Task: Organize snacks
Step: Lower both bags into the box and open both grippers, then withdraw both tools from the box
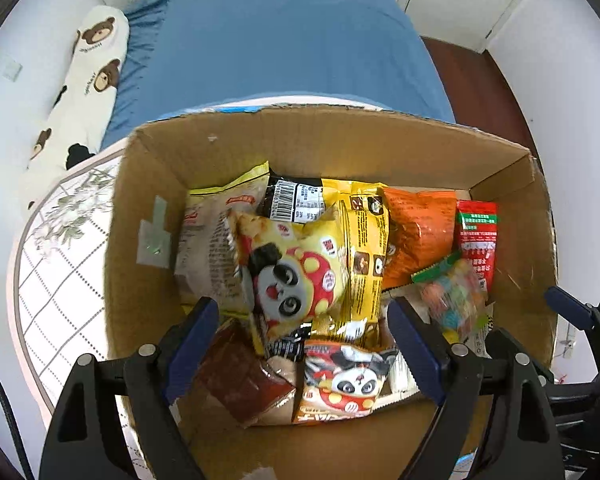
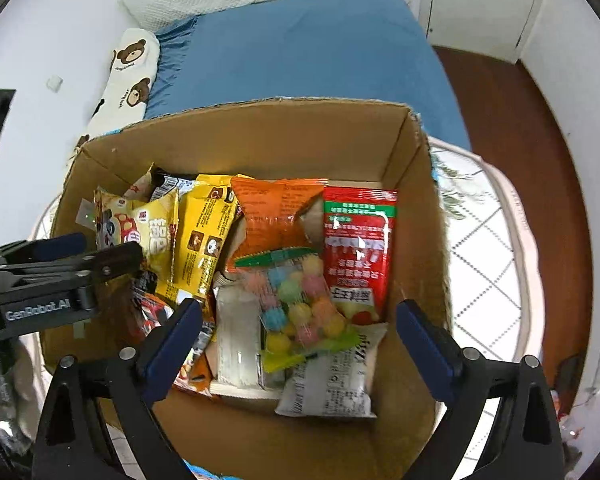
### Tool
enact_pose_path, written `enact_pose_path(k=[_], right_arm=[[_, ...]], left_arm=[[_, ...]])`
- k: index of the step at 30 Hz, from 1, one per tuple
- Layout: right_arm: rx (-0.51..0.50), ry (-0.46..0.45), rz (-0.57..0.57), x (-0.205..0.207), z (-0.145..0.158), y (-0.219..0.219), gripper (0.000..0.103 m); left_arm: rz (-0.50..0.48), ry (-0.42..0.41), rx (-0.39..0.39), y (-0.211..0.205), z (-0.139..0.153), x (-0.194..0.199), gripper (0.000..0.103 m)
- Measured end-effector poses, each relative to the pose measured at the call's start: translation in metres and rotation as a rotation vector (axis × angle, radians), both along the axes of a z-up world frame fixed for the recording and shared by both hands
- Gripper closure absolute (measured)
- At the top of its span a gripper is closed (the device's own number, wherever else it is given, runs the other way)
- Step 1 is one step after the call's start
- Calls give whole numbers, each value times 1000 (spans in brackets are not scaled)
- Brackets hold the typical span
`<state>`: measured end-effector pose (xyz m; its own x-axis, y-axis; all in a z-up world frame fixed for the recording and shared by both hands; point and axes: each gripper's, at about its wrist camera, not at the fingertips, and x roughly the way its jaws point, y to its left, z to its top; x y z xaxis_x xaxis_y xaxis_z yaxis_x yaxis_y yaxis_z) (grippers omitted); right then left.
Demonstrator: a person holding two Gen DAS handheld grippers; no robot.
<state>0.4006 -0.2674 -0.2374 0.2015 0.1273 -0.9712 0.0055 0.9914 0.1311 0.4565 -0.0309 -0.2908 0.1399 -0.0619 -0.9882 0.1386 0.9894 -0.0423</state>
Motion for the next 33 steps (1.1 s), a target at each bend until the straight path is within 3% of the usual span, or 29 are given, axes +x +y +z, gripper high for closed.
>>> enact_pose_path(k=[16,33], right_arm=[[-60,-132,-24,-70,59,0,3],[-55,-349,-35,-163,147,18,3]], left_arm=[[33,-198,-27,10,66,-90,16],[76,-393,-48,36,131,-192,16]])
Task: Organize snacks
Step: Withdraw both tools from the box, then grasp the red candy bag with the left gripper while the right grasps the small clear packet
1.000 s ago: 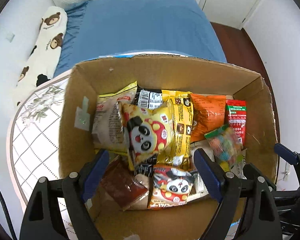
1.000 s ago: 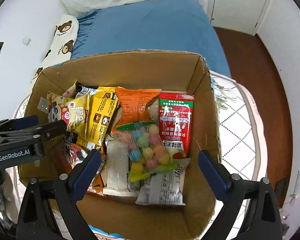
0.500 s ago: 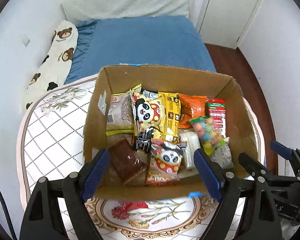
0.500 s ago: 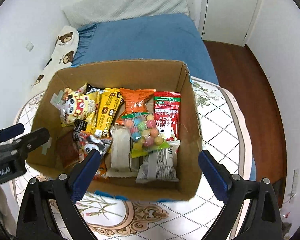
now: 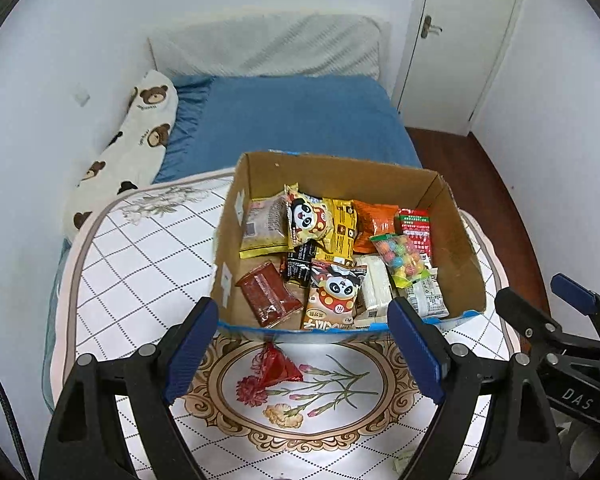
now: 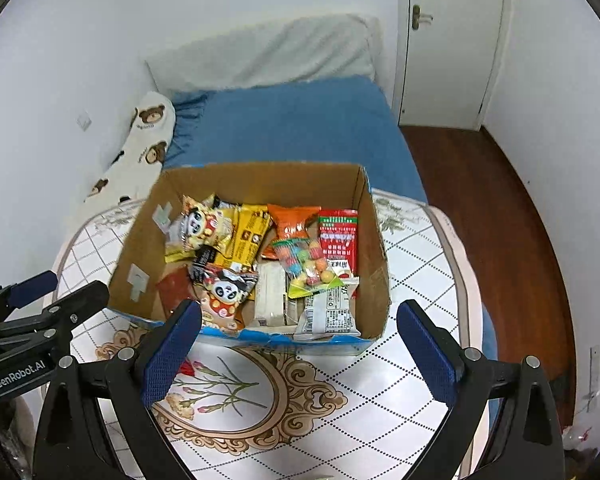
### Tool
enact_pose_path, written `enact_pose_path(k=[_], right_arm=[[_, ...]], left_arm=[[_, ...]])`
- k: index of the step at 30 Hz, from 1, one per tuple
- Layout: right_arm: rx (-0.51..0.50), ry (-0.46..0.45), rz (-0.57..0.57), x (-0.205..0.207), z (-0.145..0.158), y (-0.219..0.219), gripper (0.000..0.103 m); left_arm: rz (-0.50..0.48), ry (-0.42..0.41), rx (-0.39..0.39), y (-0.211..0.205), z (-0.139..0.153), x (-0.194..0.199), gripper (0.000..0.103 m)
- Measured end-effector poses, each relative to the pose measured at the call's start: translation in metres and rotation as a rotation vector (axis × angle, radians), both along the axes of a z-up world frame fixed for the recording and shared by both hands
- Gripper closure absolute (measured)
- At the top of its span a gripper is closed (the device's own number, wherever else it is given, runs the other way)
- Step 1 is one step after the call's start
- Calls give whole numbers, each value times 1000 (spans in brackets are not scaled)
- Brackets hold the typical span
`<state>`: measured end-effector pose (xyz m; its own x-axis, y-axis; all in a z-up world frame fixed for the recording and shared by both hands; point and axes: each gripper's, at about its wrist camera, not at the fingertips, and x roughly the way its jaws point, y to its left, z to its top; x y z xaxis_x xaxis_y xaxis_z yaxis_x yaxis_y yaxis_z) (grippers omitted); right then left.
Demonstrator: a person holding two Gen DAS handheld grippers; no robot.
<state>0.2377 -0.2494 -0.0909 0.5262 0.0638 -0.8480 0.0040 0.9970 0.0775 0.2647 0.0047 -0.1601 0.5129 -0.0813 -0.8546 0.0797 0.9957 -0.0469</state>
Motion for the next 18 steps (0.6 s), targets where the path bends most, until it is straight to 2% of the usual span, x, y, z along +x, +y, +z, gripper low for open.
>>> enact_pose_path(k=[5,9,13,18], right_arm=[[16,-37,-3,-21,16,3,3],[71,2,-4,-37,8,2,3],[151,120,-18,-61,-32,-5,3],[213,337,-75,-99,-115,-22,3]], left_arm=[[5,-46,7,3,13,-20,16],[10,-47,14,6,11,-35,16],[14,19,33,11,-16,-54,16],[32,195,60,23,-86,-77,16]])
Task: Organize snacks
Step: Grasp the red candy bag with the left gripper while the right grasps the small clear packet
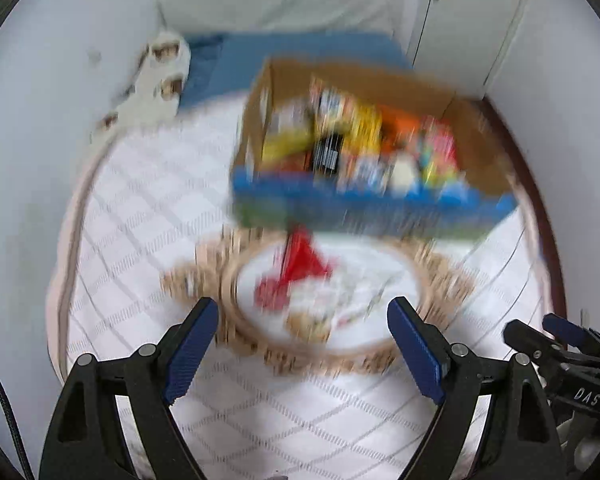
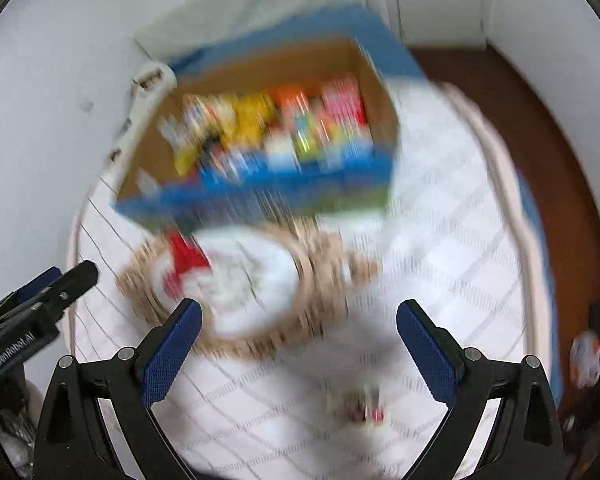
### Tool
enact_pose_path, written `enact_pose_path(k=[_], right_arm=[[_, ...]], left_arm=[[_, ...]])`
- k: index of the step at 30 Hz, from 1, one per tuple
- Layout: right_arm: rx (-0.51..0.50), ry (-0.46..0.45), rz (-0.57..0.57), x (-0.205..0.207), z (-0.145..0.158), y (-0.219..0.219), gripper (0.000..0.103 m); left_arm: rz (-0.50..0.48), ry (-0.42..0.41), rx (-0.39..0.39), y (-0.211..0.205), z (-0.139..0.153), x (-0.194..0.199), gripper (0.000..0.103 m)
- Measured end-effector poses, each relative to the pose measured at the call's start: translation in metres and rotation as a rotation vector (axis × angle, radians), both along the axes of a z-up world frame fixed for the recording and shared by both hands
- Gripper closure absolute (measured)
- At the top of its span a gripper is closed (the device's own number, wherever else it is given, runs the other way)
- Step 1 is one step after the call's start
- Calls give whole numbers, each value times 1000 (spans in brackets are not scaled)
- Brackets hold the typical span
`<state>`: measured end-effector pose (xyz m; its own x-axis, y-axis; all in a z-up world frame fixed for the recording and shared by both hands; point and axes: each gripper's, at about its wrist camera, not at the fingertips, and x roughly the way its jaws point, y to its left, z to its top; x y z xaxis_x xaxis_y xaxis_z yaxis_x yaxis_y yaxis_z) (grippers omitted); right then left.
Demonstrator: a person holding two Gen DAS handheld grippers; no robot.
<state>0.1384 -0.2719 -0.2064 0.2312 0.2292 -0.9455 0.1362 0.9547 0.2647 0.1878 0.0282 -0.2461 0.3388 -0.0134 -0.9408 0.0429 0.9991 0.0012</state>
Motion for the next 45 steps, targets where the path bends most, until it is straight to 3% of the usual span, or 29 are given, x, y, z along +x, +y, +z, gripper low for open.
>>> enact_pose_path(k=[4,10,13,17,23,28,32,33,37,40,45], right_arm=[[71,170,-50,-30,-65,-16,3],[118,272,-90,-56,-121,-17,4],[120,278,-67,-62,-138,-6,18],[37,215,10,-63,-139,13,43],[34,168,40,-47,-133,26,47],[31,126,47,-27,-127,33,47],[28,112,53,-7,-125,39,47],[30,112,51,-4,-124,39,47],[72,136,23,8,-127,29,45],[94,139,0,8,-124,19,34],[129,138,-37,7,-114,-3,32]], left_arm=[[19,112,37,11,-47,-12,16],[66,187,61,31,-83,-18,16],[88,192,70,37,-88,-14,16],[90,163,98,39,-85,0,17],[-12,111,154,17,-80,39,16],[-29,206,29,3,-104,81,17],[-1,252,-26,-4,-124,100,17],[9,258,-33,-4,-128,104,19],[25,269,-52,-9,-142,113,61],[23,252,-44,-9,-144,112,64],[0,249,-40,-16,-140,80,64]])
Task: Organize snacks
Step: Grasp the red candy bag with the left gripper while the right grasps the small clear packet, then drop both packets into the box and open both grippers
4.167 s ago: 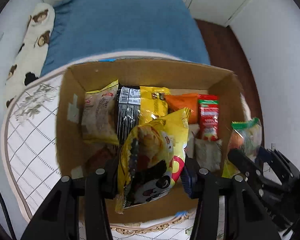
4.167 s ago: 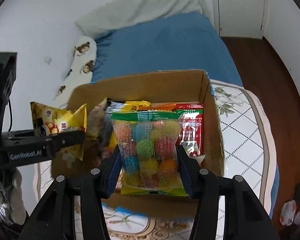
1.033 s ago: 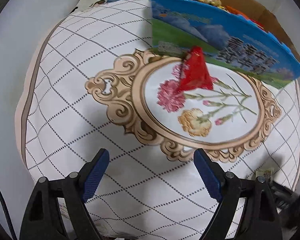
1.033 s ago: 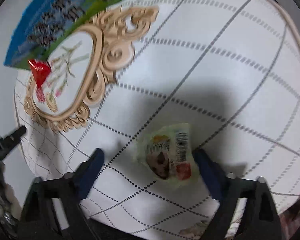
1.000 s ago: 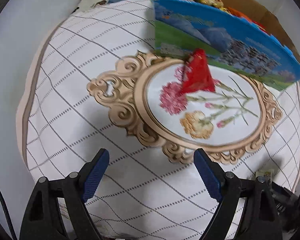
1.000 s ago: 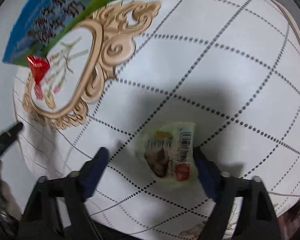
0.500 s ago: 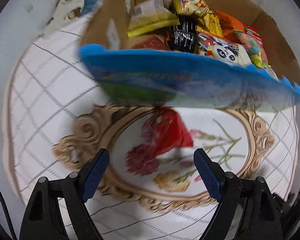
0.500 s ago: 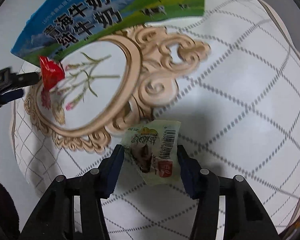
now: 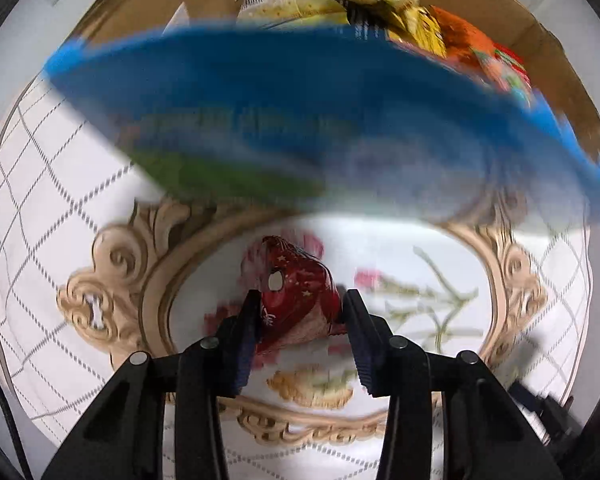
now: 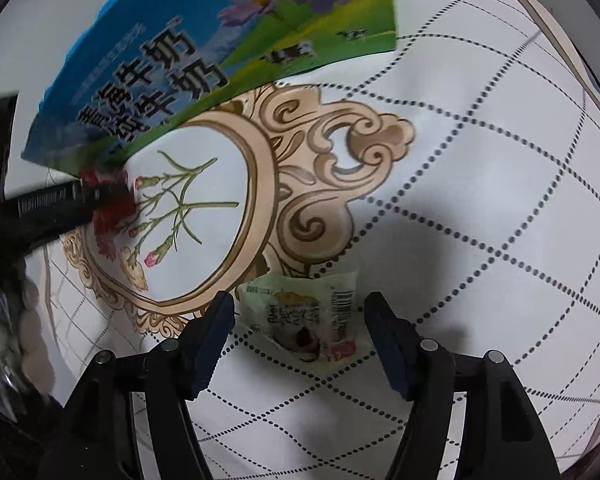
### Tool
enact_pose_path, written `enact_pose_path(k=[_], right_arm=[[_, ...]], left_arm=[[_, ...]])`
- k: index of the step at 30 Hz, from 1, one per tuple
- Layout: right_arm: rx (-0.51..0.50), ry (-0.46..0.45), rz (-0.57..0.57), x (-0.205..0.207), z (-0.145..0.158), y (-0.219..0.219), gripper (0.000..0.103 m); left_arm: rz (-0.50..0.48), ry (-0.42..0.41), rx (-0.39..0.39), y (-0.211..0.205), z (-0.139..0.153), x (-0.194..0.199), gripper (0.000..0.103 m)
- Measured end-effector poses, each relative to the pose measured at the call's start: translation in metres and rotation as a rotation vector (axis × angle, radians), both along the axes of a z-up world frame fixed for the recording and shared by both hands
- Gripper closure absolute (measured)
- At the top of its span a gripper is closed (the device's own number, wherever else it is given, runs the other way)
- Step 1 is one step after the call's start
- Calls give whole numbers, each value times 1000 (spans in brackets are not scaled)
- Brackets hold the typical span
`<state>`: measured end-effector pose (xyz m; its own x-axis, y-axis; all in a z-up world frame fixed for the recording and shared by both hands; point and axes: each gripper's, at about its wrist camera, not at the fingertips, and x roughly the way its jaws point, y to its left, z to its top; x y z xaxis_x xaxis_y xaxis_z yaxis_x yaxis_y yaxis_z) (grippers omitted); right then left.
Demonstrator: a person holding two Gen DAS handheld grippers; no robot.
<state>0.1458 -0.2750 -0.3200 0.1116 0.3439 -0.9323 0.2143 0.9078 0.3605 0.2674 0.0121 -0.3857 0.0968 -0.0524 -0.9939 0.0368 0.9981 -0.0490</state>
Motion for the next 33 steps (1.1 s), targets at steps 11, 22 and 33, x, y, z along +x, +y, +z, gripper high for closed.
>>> enact_pose_path(k=[11,22,33], right_arm=[[-94,1,76,-1,-16,40,33],[-121,-72,113,-11,-12,53,38],[-4,-202,115,-15,70,29,38]], left_arm=[[-10,126,-72,-3,-36,-70,62],[13,112,-72,-4,-19,-58,66],[-26,-5,-203,-24,85,-59,67]])
